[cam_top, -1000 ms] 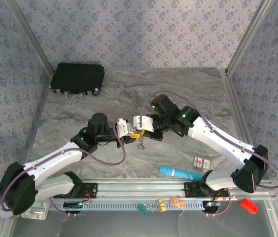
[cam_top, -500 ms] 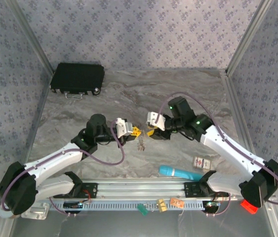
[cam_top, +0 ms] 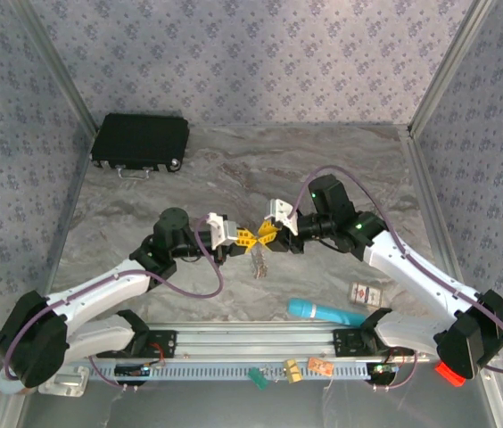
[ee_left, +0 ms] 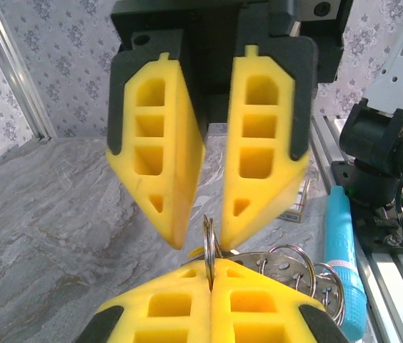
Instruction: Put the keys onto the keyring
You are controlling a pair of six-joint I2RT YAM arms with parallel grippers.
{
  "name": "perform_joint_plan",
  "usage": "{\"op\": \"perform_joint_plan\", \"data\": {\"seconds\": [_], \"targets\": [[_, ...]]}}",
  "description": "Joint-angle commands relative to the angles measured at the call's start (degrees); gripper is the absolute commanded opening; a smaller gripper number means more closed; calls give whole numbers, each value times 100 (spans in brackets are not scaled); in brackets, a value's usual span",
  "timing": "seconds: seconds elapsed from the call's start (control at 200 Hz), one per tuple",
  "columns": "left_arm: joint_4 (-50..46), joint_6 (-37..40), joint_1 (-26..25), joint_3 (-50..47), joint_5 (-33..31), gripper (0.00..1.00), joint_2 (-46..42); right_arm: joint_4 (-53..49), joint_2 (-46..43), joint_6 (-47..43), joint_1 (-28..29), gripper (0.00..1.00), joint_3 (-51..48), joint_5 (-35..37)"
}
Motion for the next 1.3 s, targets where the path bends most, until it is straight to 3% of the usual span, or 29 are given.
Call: {"op": "perform_joint_plan", "data": {"seconds": [0.0, 0.095, 0.185, 0.265, 0.385, 0.61, 0.924, 1.139, 1.294], "targets": [[475, -102, 23, -20, 249, 0, 4, 83, 62, 97, -10, 15, -43, -270], [527, -126, 20, -5, 255, 0, 14, 55, 105, 90, 2, 0, 2, -277], [412, -106, 20, 4, 104, 13, -39, -51, 107, 47, -6, 0, 59, -208], [165, 14, 37, -9, -131, 30, -154, -291, 80, -98, 0, 0, 164, 8], [-823, 492, 45, 171, -385, 32, -292, -1009, 122, -564, 115, 0, 515, 709], [-1173, 688, 27, 353, -561, 29, -186, -1776, 366, -1044, 625, 0, 1026, 1788], [-825, 468, 5, 373, -174, 21, -41, -1737, 594, -1164, 956, 0, 1265, 1903], [-766, 495, 1, 377, -37, 0, -36, -1540, 513, -1074, 911, 0, 1166, 1692], [-407, 371, -1, 208, 21, 0, -129, -664, 47, -466, 364, 31, 503, 1061]]}}
